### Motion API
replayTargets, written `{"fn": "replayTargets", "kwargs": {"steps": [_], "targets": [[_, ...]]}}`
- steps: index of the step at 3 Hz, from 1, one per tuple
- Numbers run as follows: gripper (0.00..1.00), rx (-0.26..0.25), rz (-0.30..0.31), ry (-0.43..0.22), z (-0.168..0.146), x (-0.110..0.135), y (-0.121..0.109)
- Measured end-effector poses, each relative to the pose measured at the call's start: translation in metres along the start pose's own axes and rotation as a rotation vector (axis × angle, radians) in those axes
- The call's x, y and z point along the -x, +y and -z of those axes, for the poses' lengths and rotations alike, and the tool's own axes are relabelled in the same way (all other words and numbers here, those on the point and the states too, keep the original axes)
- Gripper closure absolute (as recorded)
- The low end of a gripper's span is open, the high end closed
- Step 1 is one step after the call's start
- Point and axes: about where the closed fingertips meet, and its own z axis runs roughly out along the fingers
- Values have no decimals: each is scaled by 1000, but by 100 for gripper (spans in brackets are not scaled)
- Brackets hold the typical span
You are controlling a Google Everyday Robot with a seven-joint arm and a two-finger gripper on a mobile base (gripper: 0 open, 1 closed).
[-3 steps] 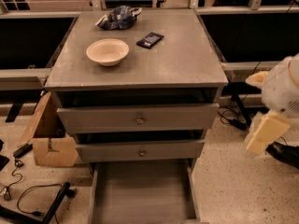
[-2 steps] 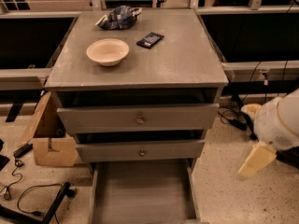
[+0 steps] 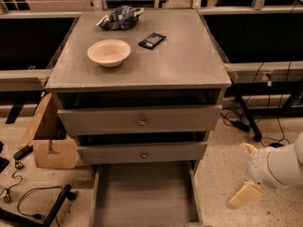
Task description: Close bottom drawer
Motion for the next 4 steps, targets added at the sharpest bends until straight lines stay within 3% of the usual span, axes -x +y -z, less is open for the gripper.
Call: {"fn": "replayTargets", "kwargs": {"steps": [1, 2, 3, 4], "targets": [[0, 0, 0, 0, 0, 0, 0], [0, 25, -24, 20, -39, -25, 5], [0, 79, -60, 76, -118, -79, 29], [0, 93, -90, 67, -188, -125, 48]]}}
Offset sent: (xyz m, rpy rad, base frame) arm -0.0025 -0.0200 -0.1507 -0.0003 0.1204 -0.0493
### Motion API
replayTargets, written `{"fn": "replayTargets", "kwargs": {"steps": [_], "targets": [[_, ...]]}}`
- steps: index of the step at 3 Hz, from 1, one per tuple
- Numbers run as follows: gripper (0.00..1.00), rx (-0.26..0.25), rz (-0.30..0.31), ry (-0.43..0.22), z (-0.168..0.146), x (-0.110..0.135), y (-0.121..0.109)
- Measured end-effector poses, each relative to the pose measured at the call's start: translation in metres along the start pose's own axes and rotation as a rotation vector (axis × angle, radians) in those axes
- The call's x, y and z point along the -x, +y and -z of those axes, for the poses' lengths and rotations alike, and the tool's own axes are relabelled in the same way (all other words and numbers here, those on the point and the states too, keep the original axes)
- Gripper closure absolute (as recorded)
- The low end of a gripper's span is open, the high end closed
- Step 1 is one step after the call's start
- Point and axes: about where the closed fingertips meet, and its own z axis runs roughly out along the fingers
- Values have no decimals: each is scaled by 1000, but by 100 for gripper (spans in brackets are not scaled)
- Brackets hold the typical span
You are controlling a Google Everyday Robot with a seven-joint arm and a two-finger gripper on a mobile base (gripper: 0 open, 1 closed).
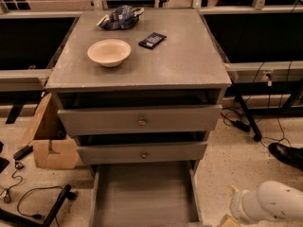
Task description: Close bottom drawer
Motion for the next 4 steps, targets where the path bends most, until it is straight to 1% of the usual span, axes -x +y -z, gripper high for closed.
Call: {"fn": "replayTargets", "kwargs": {"steps": [1, 2, 3, 4], "targets": [[0, 11, -18, -30, -54, -29, 0], [16, 49, -81, -59, -81, -42, -4], [39, 62, -86, -60, -85, -42, -3], [63, 62, -86, -60, -85, -42, -3]]}}
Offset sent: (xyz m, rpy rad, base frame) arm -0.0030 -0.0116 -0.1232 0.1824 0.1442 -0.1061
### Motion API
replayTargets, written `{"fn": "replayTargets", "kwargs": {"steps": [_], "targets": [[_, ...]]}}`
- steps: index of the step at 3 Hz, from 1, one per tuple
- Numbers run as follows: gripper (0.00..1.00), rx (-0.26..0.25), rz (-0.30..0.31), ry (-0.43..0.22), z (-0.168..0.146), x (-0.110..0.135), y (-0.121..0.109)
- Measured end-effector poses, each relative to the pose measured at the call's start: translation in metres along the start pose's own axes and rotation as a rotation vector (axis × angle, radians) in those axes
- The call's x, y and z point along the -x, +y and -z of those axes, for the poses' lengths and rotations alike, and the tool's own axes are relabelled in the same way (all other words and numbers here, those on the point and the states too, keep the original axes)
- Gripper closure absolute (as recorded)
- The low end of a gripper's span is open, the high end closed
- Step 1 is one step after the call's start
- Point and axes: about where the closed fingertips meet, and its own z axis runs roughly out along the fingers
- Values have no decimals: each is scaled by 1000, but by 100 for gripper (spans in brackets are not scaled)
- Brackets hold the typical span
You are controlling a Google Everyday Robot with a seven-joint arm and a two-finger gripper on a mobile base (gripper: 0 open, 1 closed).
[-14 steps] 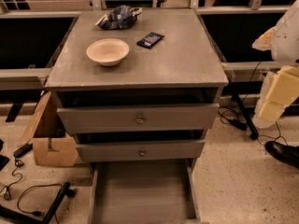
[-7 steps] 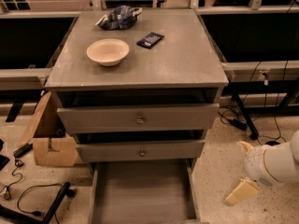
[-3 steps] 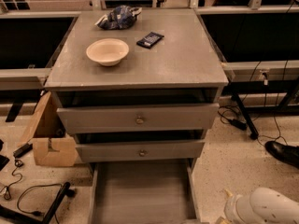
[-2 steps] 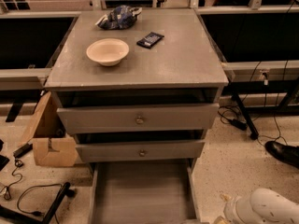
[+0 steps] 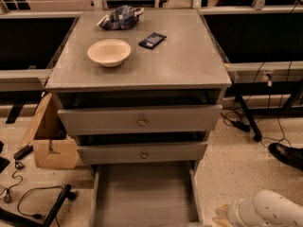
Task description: Close bottom drawer
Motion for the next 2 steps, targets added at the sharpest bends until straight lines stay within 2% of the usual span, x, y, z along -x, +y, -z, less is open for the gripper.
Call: {"fn": "replayTargets", "kwargs": {"steps": [1, 2], "targets": [[85, 37, -5, -9, -25, -9, 5], [100, 98, -8, -42, -68, -37, 40]]}}
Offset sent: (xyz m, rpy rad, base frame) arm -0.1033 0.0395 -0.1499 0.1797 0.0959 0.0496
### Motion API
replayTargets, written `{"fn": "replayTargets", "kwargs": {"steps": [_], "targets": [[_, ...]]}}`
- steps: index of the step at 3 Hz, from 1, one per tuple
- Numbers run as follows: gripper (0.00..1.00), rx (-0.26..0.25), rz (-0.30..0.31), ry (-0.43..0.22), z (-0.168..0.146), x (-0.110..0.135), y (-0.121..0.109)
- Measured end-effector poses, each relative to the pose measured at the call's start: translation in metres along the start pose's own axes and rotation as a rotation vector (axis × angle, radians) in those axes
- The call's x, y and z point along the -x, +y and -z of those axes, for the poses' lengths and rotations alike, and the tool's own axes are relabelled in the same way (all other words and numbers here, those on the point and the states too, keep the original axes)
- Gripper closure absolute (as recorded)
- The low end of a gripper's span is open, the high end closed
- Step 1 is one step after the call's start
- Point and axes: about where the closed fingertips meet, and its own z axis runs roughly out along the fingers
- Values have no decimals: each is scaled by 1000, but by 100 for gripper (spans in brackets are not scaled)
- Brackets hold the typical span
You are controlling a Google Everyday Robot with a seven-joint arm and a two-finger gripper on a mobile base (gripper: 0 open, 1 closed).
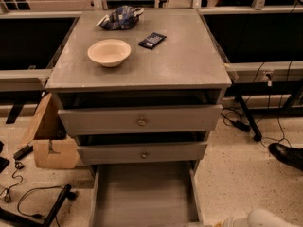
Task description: Close bottom drawer
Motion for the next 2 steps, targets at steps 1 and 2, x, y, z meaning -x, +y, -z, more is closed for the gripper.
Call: {"fn": "replayTargets", "kwargs": {"steps": [1, 2], "targets": [[100, 37, -1, -61, -43, -31, 35], [100, 54, 4, -186, -82, -41, 49]]}}
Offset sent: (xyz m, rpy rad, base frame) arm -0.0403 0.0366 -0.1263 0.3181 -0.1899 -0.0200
